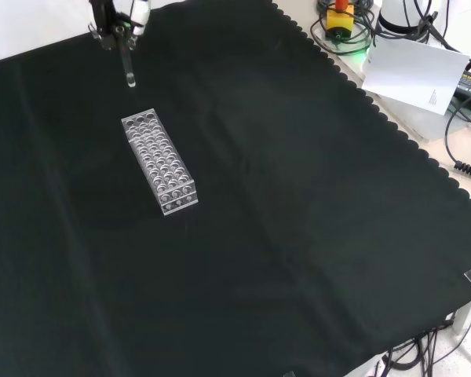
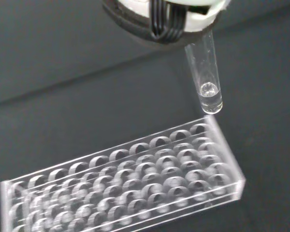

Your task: Shake the test tube.

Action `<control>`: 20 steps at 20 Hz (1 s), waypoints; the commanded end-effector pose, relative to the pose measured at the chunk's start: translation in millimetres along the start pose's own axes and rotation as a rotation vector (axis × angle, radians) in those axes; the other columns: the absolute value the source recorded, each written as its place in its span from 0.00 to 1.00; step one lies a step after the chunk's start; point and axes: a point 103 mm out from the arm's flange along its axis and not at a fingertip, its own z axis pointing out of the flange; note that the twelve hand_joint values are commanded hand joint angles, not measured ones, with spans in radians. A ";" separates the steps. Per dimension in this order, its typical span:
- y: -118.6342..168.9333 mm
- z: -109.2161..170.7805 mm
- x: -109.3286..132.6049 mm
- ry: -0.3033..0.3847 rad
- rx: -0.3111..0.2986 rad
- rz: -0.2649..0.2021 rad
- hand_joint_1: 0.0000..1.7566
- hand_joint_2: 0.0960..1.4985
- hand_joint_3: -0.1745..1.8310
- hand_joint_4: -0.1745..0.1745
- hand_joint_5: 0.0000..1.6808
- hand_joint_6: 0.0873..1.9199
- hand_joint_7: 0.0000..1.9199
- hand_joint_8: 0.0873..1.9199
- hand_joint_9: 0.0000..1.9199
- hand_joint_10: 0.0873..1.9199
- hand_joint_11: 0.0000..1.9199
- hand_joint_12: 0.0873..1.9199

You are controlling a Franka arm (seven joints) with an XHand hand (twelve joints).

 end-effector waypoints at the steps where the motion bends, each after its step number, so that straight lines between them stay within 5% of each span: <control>1: -3.3 15.1 66.4 0.054 0.030 -0.146 0.81 0.55 0.22 0.00 0.74 0.08 0.64 0.42 0.65 0.35 0.72 0.38; 11: -17.0 22.7 134.5 0.121 0.067 -0.305 0.81 0.55 0.22 0.00 0.74 0.08 0.64 0.42 0.65 0.35 0.72 0.38; 15: -13.3 23.1 133.7 0.105 0.065 -0.296 0.81 0.55 0.22 0.00 0.74 0.08 0.64 0.42 0.65 0.35 0.72 0.38; 20: -2.1 19.0 106.8 0.069 0.052 -0.224 0.81 0.55 0.22 0.00 0.74 0.08 0.64 0.42 0.65 0.35 0.72 0.38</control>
